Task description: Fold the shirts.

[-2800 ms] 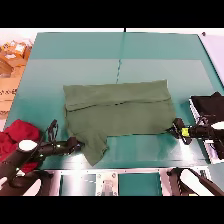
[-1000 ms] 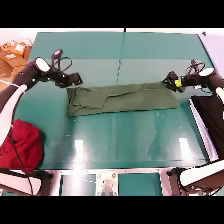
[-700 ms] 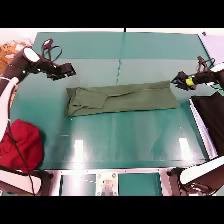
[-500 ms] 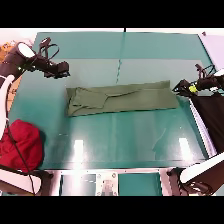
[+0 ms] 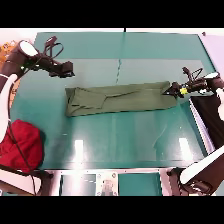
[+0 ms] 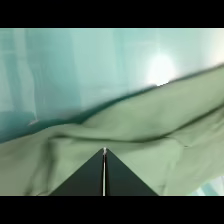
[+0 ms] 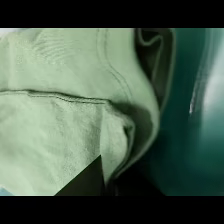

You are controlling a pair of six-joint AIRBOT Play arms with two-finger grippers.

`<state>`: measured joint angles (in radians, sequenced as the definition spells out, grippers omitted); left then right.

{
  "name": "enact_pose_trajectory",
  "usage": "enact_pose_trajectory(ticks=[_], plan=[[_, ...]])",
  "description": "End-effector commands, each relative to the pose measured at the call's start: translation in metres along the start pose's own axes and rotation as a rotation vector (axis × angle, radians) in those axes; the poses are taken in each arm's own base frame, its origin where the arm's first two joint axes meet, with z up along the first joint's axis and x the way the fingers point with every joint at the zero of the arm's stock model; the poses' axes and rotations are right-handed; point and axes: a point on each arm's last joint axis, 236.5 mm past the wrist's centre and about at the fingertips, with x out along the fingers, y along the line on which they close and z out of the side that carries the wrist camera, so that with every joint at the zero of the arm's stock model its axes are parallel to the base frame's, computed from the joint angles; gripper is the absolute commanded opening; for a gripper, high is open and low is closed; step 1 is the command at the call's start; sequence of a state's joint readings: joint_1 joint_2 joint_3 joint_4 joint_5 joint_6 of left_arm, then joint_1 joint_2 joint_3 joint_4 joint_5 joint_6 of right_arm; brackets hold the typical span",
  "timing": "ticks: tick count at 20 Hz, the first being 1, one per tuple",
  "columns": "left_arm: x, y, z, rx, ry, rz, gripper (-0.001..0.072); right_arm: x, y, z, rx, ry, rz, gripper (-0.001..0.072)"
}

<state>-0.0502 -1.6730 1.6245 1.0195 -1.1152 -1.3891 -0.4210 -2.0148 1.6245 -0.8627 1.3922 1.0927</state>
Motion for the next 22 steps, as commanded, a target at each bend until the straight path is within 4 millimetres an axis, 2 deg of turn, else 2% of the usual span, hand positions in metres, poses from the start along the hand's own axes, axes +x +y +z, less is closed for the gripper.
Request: enact_pose_trajectory(ticks=[1,3,5,9,11,13,15,16,19,22], plan=[[0.020,-0.039,0.002,0.092,-0.027,-0.030,0.0024,-0.020,0.026,0.005,-0.065,-0.017,0.016,0.0016],[0.047,-0.071,-0.005,0.141,-0.027,-0.056,0.0024,-0.050,0.054,0.004,-0.112,-0.046,0.011,0.0016],[0.086,-0.109,-0.024,0.194,-0.005,-0.091,0.0024,-0.084,0.094,-0.007,-0.147,-0.061,0.009,0.0017],[0.172,-0.193,-0.090,0.206,0.061,-0.213,0.0024,-0.127,0.173,-0.041,-0.224,-0.065,0.027,0.0017],[0.200,-0.226,-0.117,0.180,0.078,-0.272,0.0024,-0.142,0.208,-0.051,-0.277,-0.104,0.047,0.0017],[0.216,-0.255,-0.137,0.154,0.118,-0.333,0.0024,-0.151,0.233,-0.059,-0.316,-0.130,0.064,0.0018],[0.226,-0.276,-0.154,0.159,0.152,-0.369,0.0024,-0.153,0.242,-0.063,-0.336,-0.134,0.066,0.0017],[0.230,-0.279,-0.161,0.163,0.167,-0.375,0.0024,-0.152,0.242,-0.062,-0.334,-0.135,0.066,0.0017],[0.230,-0.278,-0.159,0.157,0.168,-0.376,0.0024,-0.152,0.242,-0.062,-0.328,-0.136,0.066,0.0018],[0.215,-0.275,-0.139,0.157,0.183,-0.401,0.0024,-0.151,0.243,-0.062,-0.312,-0.133,0.069,0.0017]])
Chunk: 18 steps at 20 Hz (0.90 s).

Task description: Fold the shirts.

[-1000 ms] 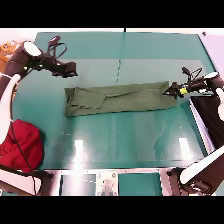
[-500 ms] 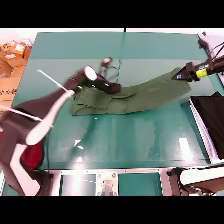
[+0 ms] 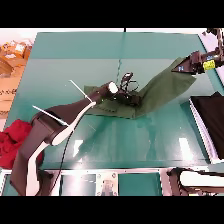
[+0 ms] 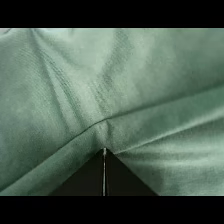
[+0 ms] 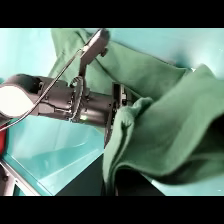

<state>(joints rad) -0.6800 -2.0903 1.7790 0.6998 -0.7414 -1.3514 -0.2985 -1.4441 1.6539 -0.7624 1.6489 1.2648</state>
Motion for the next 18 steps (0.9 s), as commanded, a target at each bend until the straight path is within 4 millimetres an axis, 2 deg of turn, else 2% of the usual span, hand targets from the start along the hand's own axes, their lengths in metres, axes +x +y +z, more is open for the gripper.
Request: enact_pose_trajectory(ticks=[1,3,5,7,8,10,12,14,16,18], plan=[[-0.021,-0.008,0.015,0.001,0.035,-0.052,0.0024,-0.001,0.004,0.000,0.027,-0.001,0.004,0.0018],[-0.061,-0.013,0.034,0.038,0.083,-0.093,0.0024,0.001,0.009,0.000,0.037,0.000,0.020,0.0017],[-0.111,-0.002,0.050,0.059,0.131,-0.073,0.0023,0.007,0.032,0.002,0.045,0.002,0.087,0.0017],[-0.166,0.032,0.062,0.029,0.130,0.027,0.0023,0.019,0.057,0.004,0.026,0.009,0.143,0.0018],[-0.197,0.056,0.067,0.013,0.125,0.110,0.0023,0.029,0.069,0.006,0.025,0.012,0.151,0.0018],[-0.261,0.099,0.070,-0.025,0.111,0.279,0.0024,0.054,0.095,0.011,0.009,0.001,0.168,0.0018],[-0.320,0.126,0.072,-0.078,0.075,0.386,0.0024,0.095,0.122,0.016,-0.009,-0.026,0.189,0.0018],[-0.362,0.138,0.074,-0.113,0.026,0.420,0.0024,0.146,0.145,0.019,-0.008,-0.061,0.203,0.0019],[-0.391,0.148,0.077,-0.139,-0.020,0.442,0.0024,0.213,0.168,0.016,-0.006,-0.115,0.203,0.0018],[-0.408,0.155,0.078,-0.158,-0.049,0.455,0.0024,0.292,0.189,0.007,-0.007,-0.182,0.190,0.0018]])
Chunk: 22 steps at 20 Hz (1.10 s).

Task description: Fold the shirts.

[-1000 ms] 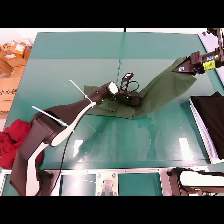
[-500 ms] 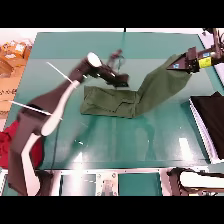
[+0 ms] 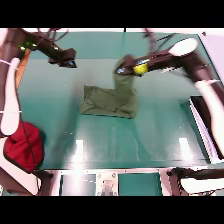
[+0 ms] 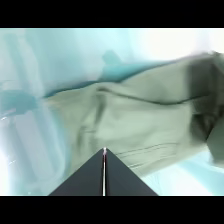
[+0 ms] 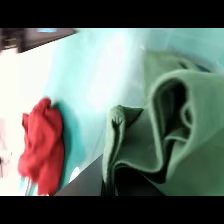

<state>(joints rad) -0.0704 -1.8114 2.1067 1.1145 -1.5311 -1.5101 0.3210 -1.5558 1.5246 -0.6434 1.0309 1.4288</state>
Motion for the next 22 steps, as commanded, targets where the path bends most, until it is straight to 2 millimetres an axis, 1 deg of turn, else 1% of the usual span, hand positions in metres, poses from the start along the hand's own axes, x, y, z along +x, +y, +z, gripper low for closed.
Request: enact_pose_trajectory(ticks=[1,2,3,4,5,6,7,8,9,10,12,13,14,15,16,17,18,19,20,21,22], plan=[[-0.035,0.037,-0.001,-0.061,-0.032,0.062,0.0024,0.123,0.010,-0.010,-0.008,-0.185,-0.029,0.0019],[-0.036,0.040,-0.002,-0.067,-0.029,0.065,0.0024,0.158,0.008,-0.021,-0.003,-0.220,-0.042,0.0087],[-0.037,0.041,-0.004,-0.070,-0.021,0.065,0.0024,0.185,0.006,-0.038,-0.011,-0.206,-0.050,0.0284],[-0.037,0.041,-0.005,-0.067,-0.017,0.065,0.0024,0.203,0.004,-0.053,-0.017,-0.169,-0.052,0.0485],[-0.037,0.041,-0.005,-0.061,-0.017,0.065,0.0024,0.207,0.003,-0.061,-0.016,-0.134,-0.049,0.0504],[-0.037,0.041,-0.006,-0.062,-0.014,0.065,0.0024,0.201,-0.001,-0.058,-0.024,-0.114,-0.054,0.0504],[-0.037,0.041,-0.006,-0.062,-0.014,0.065,0.0024,0.188,-0.007,-0.051,-0.030,-0.093,-0.060,0.0498],[-0.037,0.041,-0.006,-0.062,-0.014,0.065,0.0024,0.168,-0.015,-0.040,-0.033,-0.071,-0.068,0.0441],[-0.037,0.041,-0.005,-0.062,-0.016,0.065,0.0024,0.148,-0.025,-0.029,-0.025,-0.057,-0.077,0.0238],[-0.037,0.042,-0.004,-0.062,-0.021,0.066,0.0024,0.123,-0.039,-0.015,-0.017,-0.046,-0.095,0.0011],[-0.037,0.042,-0.001,-0.061,-0.034,0.067,0.0024,0.070,-0.078,0.003,-0.010,-0.015,-0.163,0.0016],[-0.037,0.042,0.000,-0.061,-0.039,0.068,0.0024,0.043,-0.101,0.006,0.007,0.005,-0.207,0.0016],[-0.037,0.042,0.001,-0.061,-0.043,0.068,0.0024,0.015,-0.126,0.005,0.043,0.022,-0.249,0.0016],[-0.037,0.042,0.002,-0.061,-0.047,0.068,0.0024,-0.008,-0.147,0.001,0.091,0.022,-0.278,0.0017],[-0.037,0.042,0.002,-0.062,-0.049,0.068,0.0025,-0.029,-0.171,-0.007,0.150,0.011,-0.309,0.0017],[-0.037,0.043,0.002,-0.062,-0.049,0.069,0.0024,-0.045,-0.193,-0.020,0.208,0.009,-0.333,0.0018],[-0.037,0.044,0.003,-0.062,-0.052,0.075,0.0024,-0.055,-0.216,-0.038,0.277,0.020,-0.353,0.0056],[-0.037,0.048,0.005,-0.062,-0.059,0.090,0.0024,-0.057,-0.231,-0.056,0.333,0.038,-0.364,0.0266],[-0.037,0.050,0.006,-0.062,-0.065,0.098,0.0024,-0.054,-0.244,-0.074,0.376,0.059,-0.373,0.0507],[-0.037,0.050,0.007,-0.063,-0.067,0.099,0.0024,-0.047,-0.248,-0.085,0.388,0.071,-0.367,0.0531],[-0.037,0.051,0.008,-0.062,-0.071,0.101,0.0024,-0.034,-0.246,-0.093,0.397,0.076,-0.336,0.0531]])
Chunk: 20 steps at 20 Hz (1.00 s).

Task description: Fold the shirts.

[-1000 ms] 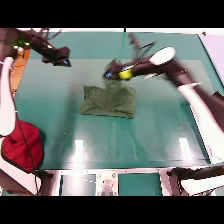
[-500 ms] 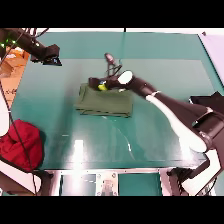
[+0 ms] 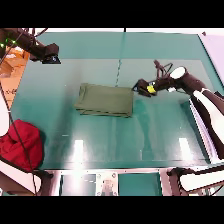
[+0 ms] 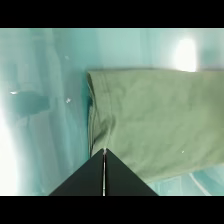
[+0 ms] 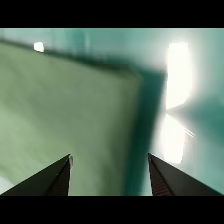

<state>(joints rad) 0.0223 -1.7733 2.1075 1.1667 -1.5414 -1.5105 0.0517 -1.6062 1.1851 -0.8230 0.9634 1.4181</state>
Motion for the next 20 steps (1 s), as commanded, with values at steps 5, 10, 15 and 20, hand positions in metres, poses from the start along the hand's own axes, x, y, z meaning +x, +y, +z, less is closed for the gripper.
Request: enact_pose_trajectory(ticks=[5,10,15,20], plan=[[0.000,0.005,0.004,-0.001,-0.018,0.019,0.0025,0.068,0.039,-0.043,0.081,0.064,0.200,0.0531],[0.000,0.006,0.001,0.000,-0.002,0.023,0.0024,0.064,0.092,-0.018,0.015,0.018,0.289,0.0018],[0.000,0.006,0.000,0.000,-0.001,0.024,0.0024,-0.059,0.129,0.065,-0.088,-0.207,0.382,0.0016],[0.000,0.006,0.000,0.000,-0.001,0.024,0.0024,-0.251,0.039,0.127,-0.013,-0.501,0.237,0.0016]])
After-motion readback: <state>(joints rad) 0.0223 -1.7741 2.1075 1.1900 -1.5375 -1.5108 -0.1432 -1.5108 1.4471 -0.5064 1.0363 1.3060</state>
